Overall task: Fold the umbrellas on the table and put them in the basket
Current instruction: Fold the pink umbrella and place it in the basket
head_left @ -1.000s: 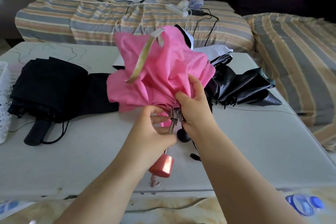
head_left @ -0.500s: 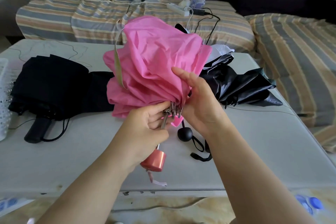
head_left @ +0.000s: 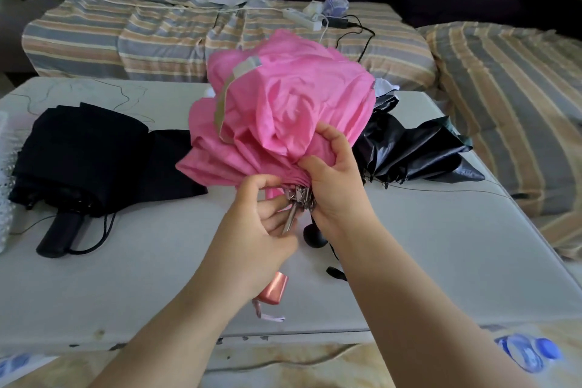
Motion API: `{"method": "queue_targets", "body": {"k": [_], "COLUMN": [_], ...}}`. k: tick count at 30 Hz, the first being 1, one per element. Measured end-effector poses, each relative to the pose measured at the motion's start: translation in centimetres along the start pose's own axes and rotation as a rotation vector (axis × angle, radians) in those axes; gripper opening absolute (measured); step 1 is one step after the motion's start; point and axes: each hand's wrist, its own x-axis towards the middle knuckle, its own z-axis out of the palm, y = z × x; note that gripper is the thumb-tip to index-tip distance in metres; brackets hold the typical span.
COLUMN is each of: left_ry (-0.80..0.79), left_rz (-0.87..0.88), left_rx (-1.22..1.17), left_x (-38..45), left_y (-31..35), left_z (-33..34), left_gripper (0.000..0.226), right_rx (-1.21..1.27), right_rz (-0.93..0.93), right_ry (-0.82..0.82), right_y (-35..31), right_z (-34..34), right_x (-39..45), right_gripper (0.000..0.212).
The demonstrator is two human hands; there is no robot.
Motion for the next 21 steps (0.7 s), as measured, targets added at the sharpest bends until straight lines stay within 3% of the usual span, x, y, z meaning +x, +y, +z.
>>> {"method": "queue_targets", "body": {"k": [5,9,13,16,21], "left_ry": [-0.017,-0.044,-0.067,-0.119,-0.115], "left_rz": [-0.027,-0.053,-0.056,-0.06,-0.106], "left_rx": [-0.026,-0.123,-0.164,-0.159,-0.002], "left_x": [0.0,0.1,0.3,0.2,-0.1], "left_y": [0.5,0.8,0.8,1.0,0.9], "left_z": [0.6,0.4,0.0,0.1,0.5], "left_gripper": [0.07,0.074,0.07,0.071,0.062], "right_rx": [0.055,0.032,-0.129,-0.164,-0.066], "right_rz": [-0.032,0.018,0.041,0.015,0.01], "right_ry": [0.002,-0.096,-0.196,-0.13,-0.028], "right_y": [-0.5,-0.9,-1.3,-1.4,-0.9], "right_z": [-0.4,-0.8,-1.5,-1.5,-1.6], "right_x": [0.1,-0.2,0.1,0.2,0.2], "right_gripper": [0.047,0.047,0.066,0.08,0.08]}}
